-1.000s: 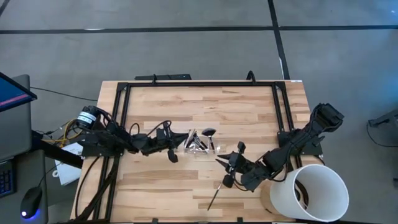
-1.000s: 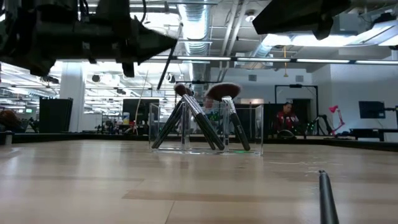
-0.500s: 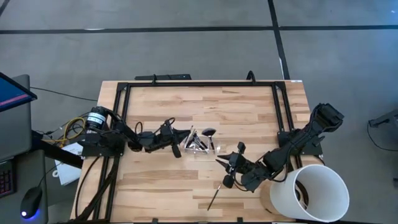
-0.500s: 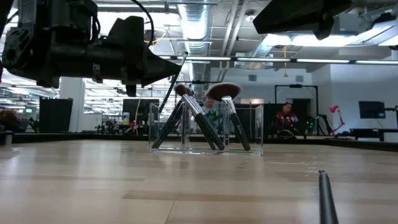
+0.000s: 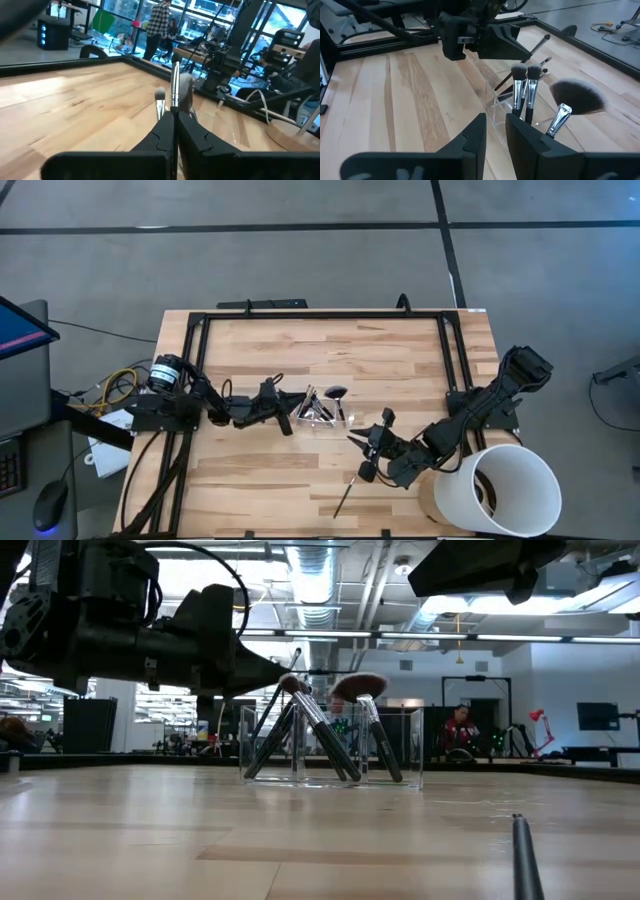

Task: Put items in baskets/containers
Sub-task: Put the eyeshadow brush into the left section of the transparent organizer, then put the liner brush into the left section of the transparent organizer

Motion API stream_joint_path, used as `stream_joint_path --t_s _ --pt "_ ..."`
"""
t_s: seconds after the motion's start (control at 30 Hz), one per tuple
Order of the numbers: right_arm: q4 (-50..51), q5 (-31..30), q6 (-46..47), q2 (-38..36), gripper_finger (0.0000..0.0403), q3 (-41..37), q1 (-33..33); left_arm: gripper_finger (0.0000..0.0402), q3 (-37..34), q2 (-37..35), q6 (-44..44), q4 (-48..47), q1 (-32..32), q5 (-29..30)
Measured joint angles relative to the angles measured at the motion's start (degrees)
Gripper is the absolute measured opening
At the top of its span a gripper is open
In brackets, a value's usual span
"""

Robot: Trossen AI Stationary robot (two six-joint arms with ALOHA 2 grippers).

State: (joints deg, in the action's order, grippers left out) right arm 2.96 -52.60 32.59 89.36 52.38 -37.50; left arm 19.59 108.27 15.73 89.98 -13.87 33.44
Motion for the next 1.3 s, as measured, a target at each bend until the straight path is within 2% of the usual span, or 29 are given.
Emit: stream_joint_path --t_s 0.17,0.47,0.9,1.1,1.3 --pt "0.0 0.0 0.0 0.0 0.0066 0.0 0.0 0.0012 0.0 0.0 1.6 0.0 0.0 0.0" --pt "0.0 0.2 0.0 0.0 0.0066 0.0 0.0 0.0039 -0.2 0.0 7.5 -3.0 0.0 0.0" --pt "0.0 0.2 0.0 0.0 0.0066 0.0 0.0 0.0055 -0.5 0.0 7.7 -3.4 0.0 0.0" --pt "0.0 1.8 0.2 0.0 0.0066 0.0 0.0 0.0065 -0.5 -1.9 5.5 -2.5 -0.7 -1.2" --pt "-0.2 3.1 0.8 0.0 0.0066 -0.2 0.0 0.0066 -0.5 -8.6 -1.8 -4.1 -4.4 -1.5"
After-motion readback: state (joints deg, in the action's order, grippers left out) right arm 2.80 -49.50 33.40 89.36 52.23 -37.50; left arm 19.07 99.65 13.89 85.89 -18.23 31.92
